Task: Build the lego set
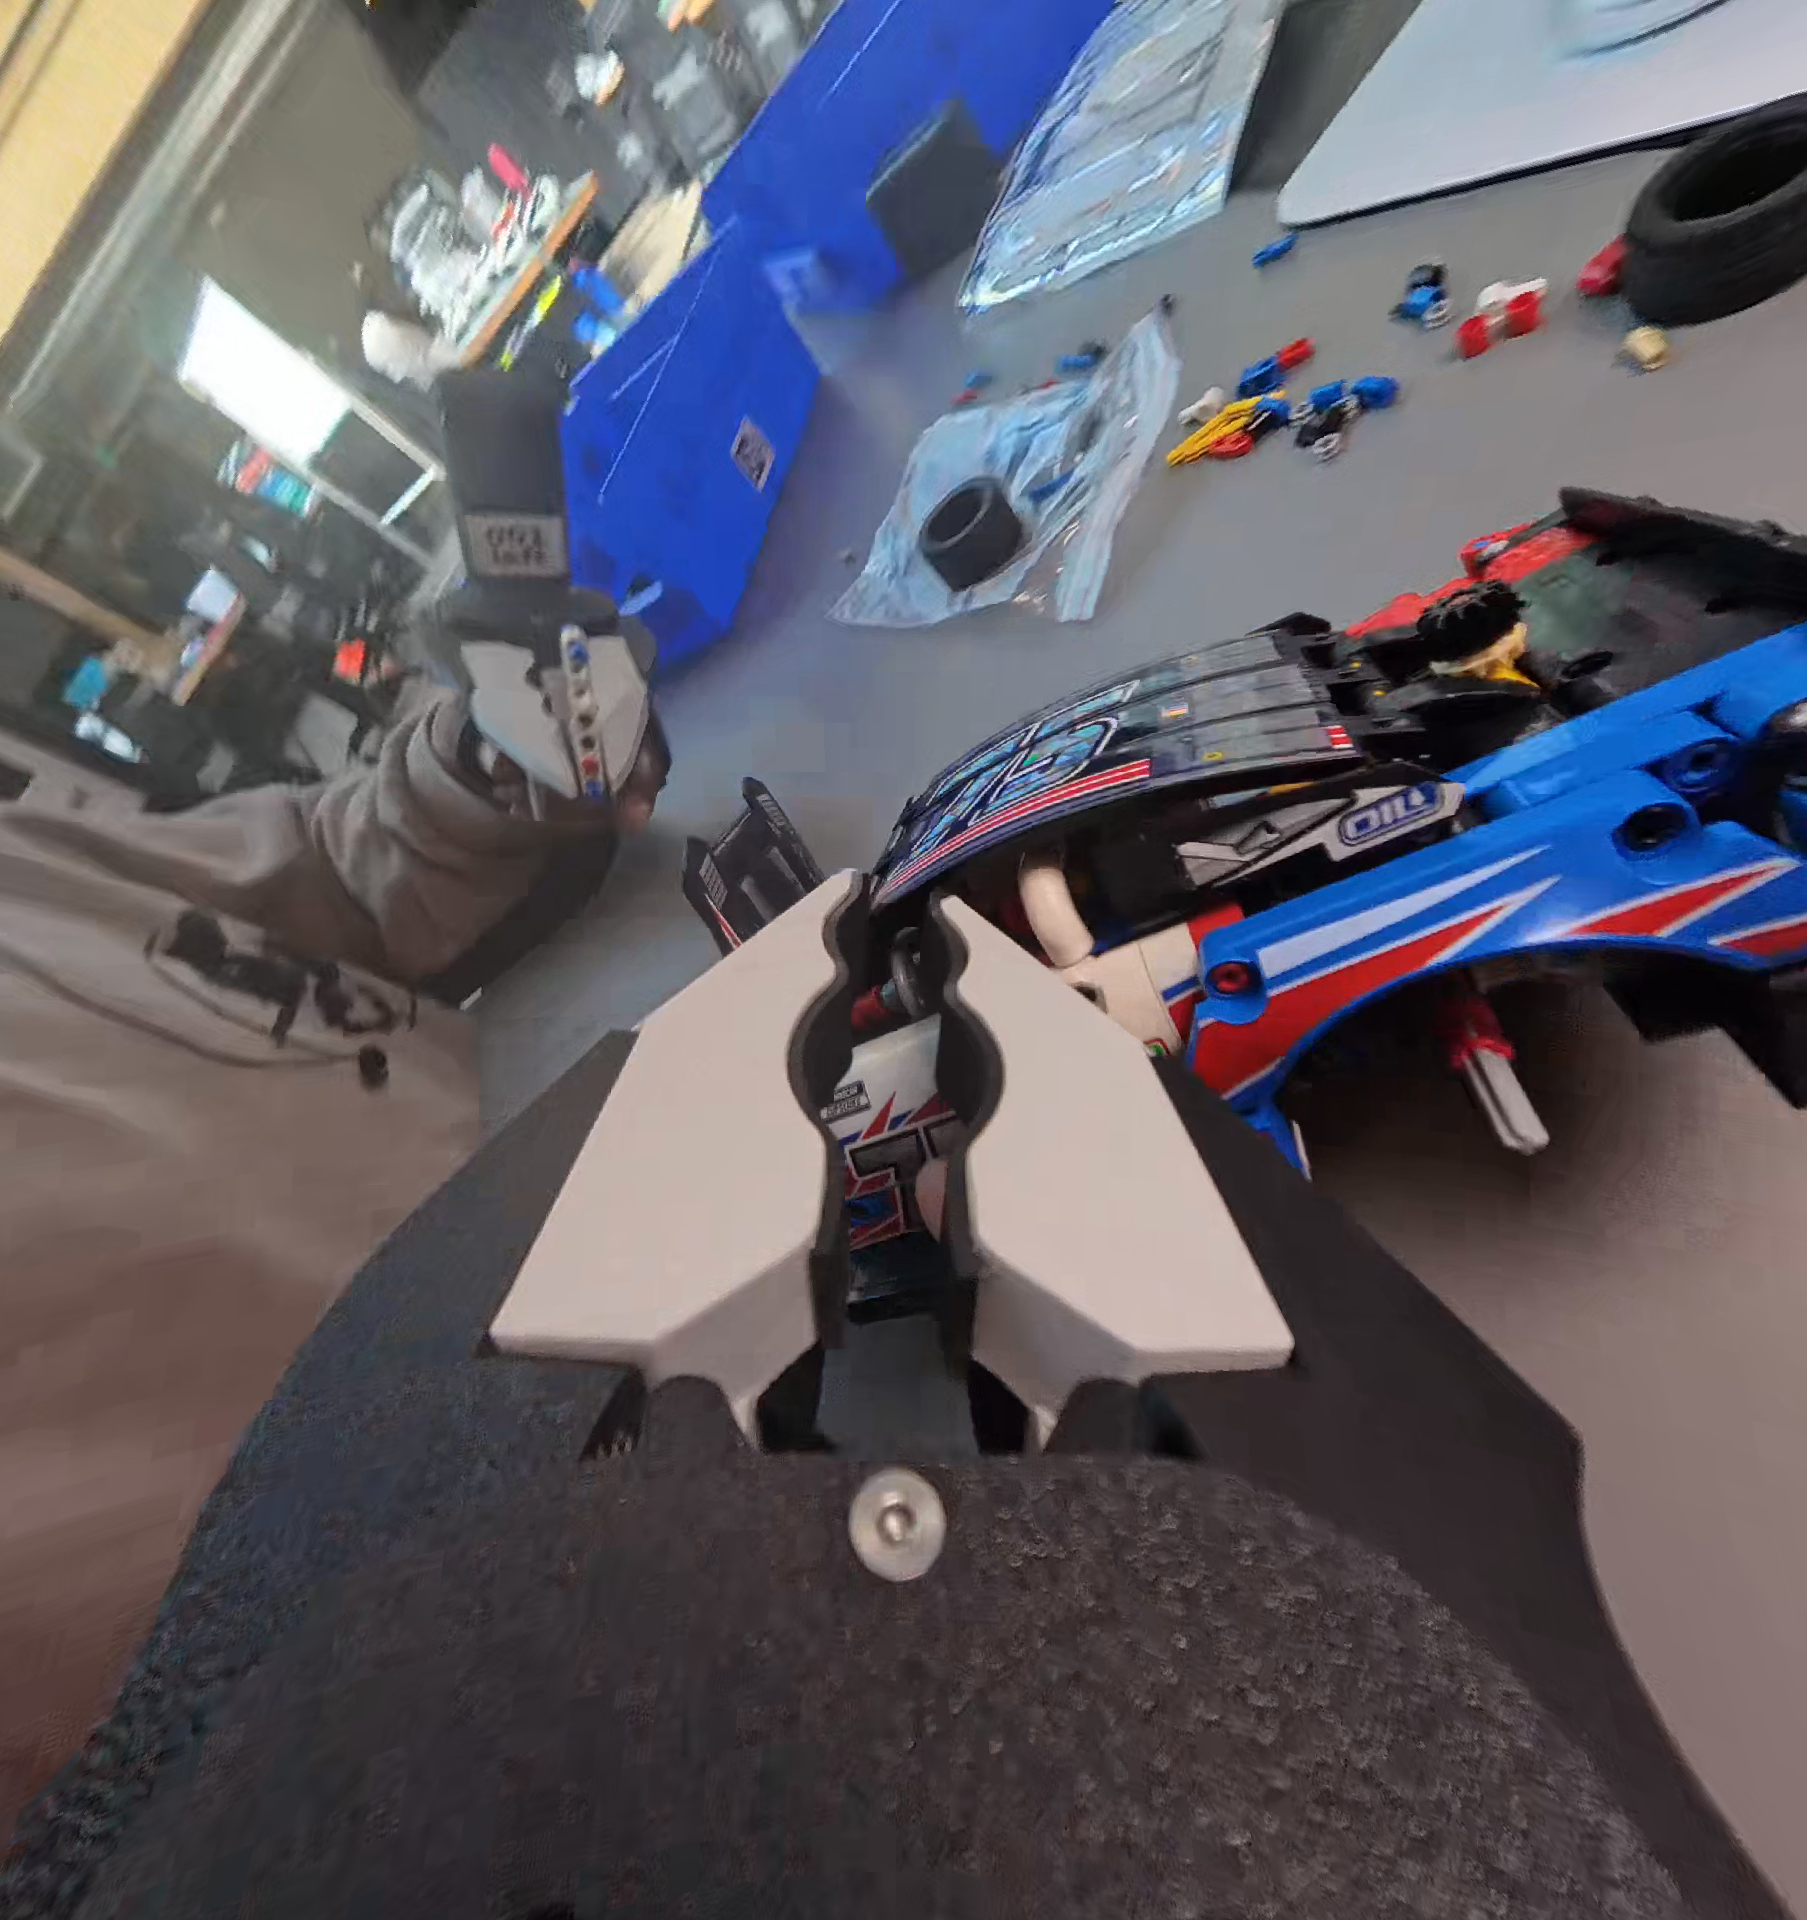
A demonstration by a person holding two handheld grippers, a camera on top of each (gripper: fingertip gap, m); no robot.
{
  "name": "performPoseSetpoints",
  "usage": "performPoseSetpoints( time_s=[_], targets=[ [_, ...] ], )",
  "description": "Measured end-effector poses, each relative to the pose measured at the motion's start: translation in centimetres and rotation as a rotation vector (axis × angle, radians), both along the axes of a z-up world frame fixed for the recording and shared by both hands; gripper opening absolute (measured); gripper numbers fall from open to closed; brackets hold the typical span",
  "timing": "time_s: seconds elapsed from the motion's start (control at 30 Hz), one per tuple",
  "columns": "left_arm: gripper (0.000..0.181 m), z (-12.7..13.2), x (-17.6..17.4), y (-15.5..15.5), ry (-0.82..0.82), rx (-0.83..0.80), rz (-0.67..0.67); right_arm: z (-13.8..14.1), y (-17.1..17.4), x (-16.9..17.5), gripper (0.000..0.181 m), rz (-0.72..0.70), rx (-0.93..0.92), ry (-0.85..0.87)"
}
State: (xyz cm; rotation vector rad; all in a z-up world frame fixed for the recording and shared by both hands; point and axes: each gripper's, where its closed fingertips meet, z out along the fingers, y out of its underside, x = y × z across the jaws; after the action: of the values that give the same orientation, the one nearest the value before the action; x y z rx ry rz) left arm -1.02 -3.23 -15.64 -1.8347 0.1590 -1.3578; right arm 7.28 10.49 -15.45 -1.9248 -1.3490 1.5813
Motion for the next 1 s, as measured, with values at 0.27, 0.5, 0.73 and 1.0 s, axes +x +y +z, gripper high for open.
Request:
performPoseSetpoints(
  time_s=[0.27,0.5,0.73,1.0],
  targets=[
    [0.005,0.8,-0.8,0.3,-0.011,0.048,0.011,0.1,-6.0,2.1,0.005,0.762,0.037,-0.348],
    [0.005,2.4,-1.2,-0.1,-0.005,0.144,0.007,-1.7,-8.5,-0.5,0.009,1.246,0.173,-0.726],
    [0.005,2.6,-2.6,-0.1,0.001,0.154,0.053,-3.6,-8.0,-7.8,0.006,1.205,0.52,-0.668],
    [0.004,2.3,-3.4,0.1,0.001,0.113,0.093,1.2,-6.2,-5.1,0.08,0.625,0.735,-0.227]
  ],
)
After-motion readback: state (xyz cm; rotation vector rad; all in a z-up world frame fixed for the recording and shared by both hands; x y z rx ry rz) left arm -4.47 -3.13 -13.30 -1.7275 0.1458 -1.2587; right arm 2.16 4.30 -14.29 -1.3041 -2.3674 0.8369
